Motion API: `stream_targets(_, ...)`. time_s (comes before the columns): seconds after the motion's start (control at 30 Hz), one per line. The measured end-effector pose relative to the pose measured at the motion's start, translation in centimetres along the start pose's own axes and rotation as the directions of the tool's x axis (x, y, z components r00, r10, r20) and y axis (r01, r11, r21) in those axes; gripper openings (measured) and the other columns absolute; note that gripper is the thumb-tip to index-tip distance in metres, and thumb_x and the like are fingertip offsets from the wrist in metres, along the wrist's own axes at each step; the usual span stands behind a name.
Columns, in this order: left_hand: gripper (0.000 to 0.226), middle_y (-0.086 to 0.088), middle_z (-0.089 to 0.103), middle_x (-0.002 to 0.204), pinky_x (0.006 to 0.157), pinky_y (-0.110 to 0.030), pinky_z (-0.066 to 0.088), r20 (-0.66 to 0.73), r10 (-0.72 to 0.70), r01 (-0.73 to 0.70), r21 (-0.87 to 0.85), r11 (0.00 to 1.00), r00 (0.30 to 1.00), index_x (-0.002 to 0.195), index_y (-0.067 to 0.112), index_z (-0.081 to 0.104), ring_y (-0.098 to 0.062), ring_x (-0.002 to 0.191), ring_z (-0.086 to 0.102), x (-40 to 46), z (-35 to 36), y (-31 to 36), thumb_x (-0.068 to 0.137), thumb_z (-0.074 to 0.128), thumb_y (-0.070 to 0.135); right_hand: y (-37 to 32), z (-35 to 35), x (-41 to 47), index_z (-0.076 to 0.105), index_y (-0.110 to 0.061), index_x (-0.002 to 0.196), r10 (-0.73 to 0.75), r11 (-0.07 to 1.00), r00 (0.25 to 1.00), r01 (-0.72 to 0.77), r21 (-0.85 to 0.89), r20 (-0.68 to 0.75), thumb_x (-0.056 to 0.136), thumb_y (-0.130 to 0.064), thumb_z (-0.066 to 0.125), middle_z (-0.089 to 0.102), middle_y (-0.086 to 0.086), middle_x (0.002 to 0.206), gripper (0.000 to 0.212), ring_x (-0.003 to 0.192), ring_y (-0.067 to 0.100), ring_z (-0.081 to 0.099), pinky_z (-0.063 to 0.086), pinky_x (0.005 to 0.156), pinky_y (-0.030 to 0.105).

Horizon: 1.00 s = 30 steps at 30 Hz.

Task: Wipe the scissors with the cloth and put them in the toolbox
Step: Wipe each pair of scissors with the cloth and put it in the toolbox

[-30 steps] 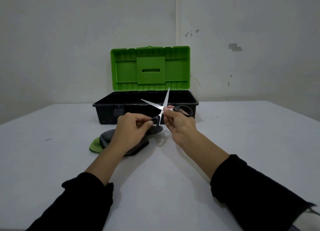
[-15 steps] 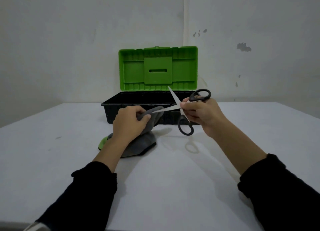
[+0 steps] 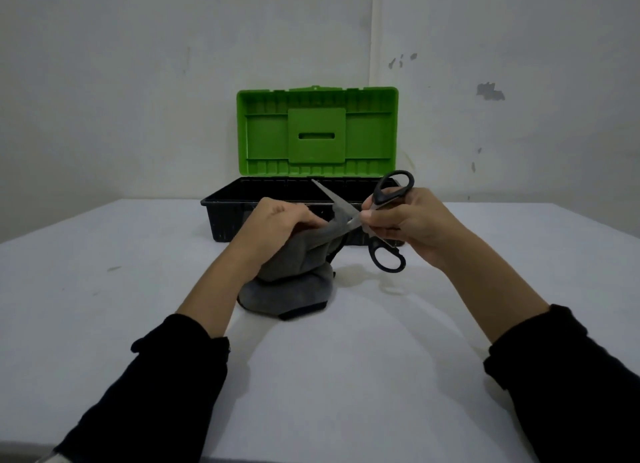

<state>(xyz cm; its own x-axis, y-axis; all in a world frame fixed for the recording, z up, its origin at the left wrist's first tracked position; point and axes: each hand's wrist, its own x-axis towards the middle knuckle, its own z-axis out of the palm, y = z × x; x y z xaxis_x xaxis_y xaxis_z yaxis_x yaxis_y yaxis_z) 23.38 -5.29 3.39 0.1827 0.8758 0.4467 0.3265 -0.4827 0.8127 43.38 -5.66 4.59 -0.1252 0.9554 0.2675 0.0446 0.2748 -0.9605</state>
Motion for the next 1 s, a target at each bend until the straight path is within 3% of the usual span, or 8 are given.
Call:
stream_targets(0.13,0.013,0.009,0.064,0.057,0.058,-0.009,0.043,-0.076,-0.012,0.016,0.055,0.998,0.997,0.067,0.020,0.067,0.001,0.057,0.058,0.0,1.1,-0.8,0.074,0.076,0.028,0.0,0.6,-0.2,0.063,-0.008,0.075,-0.020,1.000,0.999,0.021,-0.018,0.037,0.078,0.006,0.066,0.064,0.005,0.067,0.015,0.060,0.011,0.065,0.055,0.062,0.019)
stream_targets(0.3,0.013,0.002,0.068,0.065,0.067,-0.021,0.048,-0.071,-0.081,0.082,0.011,0.997,0.994,0.068,0.019,0.072,-0.006,0.062,0.061,-0.1,1.4,-1.3,0.064,0.082,0.027,1.0,2.0,-0.2,0.063,-0.012,0.072,-0.027,1.000,0.999,0.027,0.002,-0.044,0.079,0.003,0.068,0.061,0.004,0.065,0.017,0.063,0.016,0.058,0.051,0.056,0.017)
stream_targets(0.5,0.025,0.003,0.066,0.065,0.059,-0.020,0.047,-0.133,0.049,-0.025,0.179,0.984,0.990,0.070,0.018,0.067,-0.005,0.059,0.057,-0.2,2.2,-1.6,0.073,0.075,0.041,1.3,2.7,0.0,0.063,-0.013,0.075,-0.016,0.998,0.998,0.020,0.067,-0.060,0.085,0.000,0.063,0.060,0.003,0.066,0.016,0.061,0.013,0.058,0.050,0.059,0.019)
stream_targets(0.63,0.038,0.007,0.067,0.070,0.075,-0.046,0.053,-0.106,0.058,-0.024,0.297,0.955,0.993,0.077,0.027,0.065,-0.014,0.072,0.063,-0.4,2.0,-2.0,0.066,0.057,0.063,1.1,2.5,0.0,0.063,-0.011,0.076,-0.039,0.999,0.997,0.039,-0.009,-0.067,0.086,-0.002,0.063,0.061,0.003,0.070,0.014,0.063,0.012,0.058,0.052,0.057,0.016)
stream_targets(0.73,0.027,0.009,0.067,0.071,0.077,-0.043,0.053,-0.216,0.094,-0.022,0.314,0.949,0.972,0.076,0.028,0.067,-0.012,0.073,0.063,-0.7,1.4,-2.1,0.069,0.062,0.054,0.7,2.0,-0.1,0.064,-0.010,0.076,-0.058,0.998,0.993,0.057,-0.019,-0.101,0.085,-0.002,0.063,0.061,0.004,0.071,0.013,0.062,0.012,0.058,0.052,0.056,0.016)
stream_targets(0.83,0.009,0.009,0.069,0.078,0.078,-0.033,0.054,-0.254,0.169,-0.106,0.245,0.964,0.952,0.082,0.022,0.073,-0.008,0.076,0.064,-1.0,1.4,-1.8,0.075,0.075,0.028,0.7,1.8,0.1,0.064,-0.009,0.076,-0.041,0.999,0.988,0.043,0.010,-0.151,0.085,-0.003,0.064,0.062,0.004,0.071,0.011,0.062,0.013,0.059,0.054,0.057,0.016)
stream_targets(0.9,0.014,0.007,0.069,0.083,0.080,-0.025,0.053,-0.241,0.269,-0.218,0.216,0.952,0.933,0.087,0.014,0.075,-0.004,0.079,0.064,-1.0,2.1,-1.5,0.073,0.077,0.015,0.9,2.4,0.1,0.065,-0.009,0.076,-0.018,1.000,0.985,0.022,0.020,-0.169,0.085,-0.002,0.064,0.062,0.004,0.069,0.011,0.061,0.013,0.060,0.054,0.056,0.017)
stream_targets(1.0,0.019,0.008,0.066,0.087,0.084,-0.025,0.050,-0.240,0.395,-0.329,0.274,0.904,0.887,0.093,0.010,0.074,-0.006,0.084,0.062,-1.0,2.9,-1.8,0.073,0.075,0.014,1.0,3.1,0.1,0.064,-0.008,0.076,0.037,0.996,0.982,-0.020,0.089,-0.185,0.084,-0.002,0.065,0.062,0.005,0.068,0.010,0.057,0.014,0.060,0.053,0.053,0.018)
